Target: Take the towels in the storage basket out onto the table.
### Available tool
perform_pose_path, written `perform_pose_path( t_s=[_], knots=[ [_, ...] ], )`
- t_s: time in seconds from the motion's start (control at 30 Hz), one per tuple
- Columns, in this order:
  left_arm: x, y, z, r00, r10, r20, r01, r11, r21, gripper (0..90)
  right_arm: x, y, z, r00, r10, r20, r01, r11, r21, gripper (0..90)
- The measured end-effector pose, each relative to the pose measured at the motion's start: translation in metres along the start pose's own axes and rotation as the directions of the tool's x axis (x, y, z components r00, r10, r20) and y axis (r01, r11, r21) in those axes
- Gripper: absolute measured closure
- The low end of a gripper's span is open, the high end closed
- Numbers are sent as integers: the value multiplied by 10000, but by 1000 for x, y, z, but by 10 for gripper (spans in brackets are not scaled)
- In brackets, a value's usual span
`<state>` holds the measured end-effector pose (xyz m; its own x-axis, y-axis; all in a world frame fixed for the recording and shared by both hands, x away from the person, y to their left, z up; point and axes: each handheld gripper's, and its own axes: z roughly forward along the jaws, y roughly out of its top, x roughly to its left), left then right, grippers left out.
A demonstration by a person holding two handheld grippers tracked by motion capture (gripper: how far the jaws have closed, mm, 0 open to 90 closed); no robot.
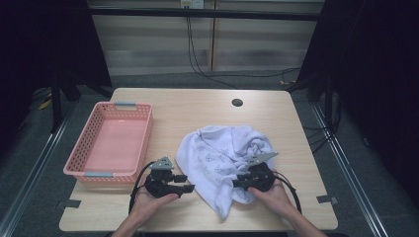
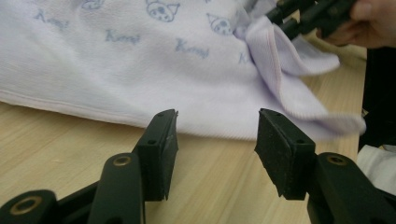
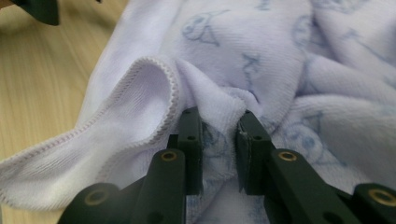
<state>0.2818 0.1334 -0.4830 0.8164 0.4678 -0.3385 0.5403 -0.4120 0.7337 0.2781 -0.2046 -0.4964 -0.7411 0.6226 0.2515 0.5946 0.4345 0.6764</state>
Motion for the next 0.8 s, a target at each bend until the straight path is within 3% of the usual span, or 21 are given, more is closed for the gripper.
perform_pose_path(
  t_s=[0.17, 0.27, 0.37, 0.43, 0.6, 0.7, 0.77, 0.8],
  knots=[
    [-2, 2, 4, 9999, 149, -11, -148, 9999, 45, 497, -35, -14, -26, 9974, 293, 651, -279, 9994, -220, 731],
    [-2, 4, 3, 9998, 184, -58, -184, 9998, -71, 498, -53, -21, -40, 9917, 647, 1111, -613, 9975, -338, 694],
    [-1, 4, 3, 9998, 148, -113, -150, 9998, -130, 499, -69, -28, -56, 9781, 1058, 1794, -964, 9935, -604, 653],
    [-1, 4, 2, 9997, 159, -187, -161, 9998, -123, 498, -71, -30, -66, 9676, 1340, 2140, -1197, 9897, -789, 560],
    [0, 5, -1, 9994, 167, -310, -174, 9996, -223, 497, -54, -33, -101, 9596, 1637, 2290, -1249, 9766, -1751, 488],
    [1, 7, -3, 9991, 217, -358, -230, 9992, -341, 521, -33, -40, -115, 9698, 1460, 1951, -1058, 9735, -2028, 561],
    [3, 10, -5, 9986, 164, -497, -188, 9987, -475, 547, -17, -45, -116, 9850, 1136, 1299, -861, 9759, -2007, 615],
    [4, 12, -5, 9983, 130, -563, -163, 9981, -594, 570, -12, -47, -114, 9878, 1089, 1117, -862, 9778, -1907, 620]
  ],
)
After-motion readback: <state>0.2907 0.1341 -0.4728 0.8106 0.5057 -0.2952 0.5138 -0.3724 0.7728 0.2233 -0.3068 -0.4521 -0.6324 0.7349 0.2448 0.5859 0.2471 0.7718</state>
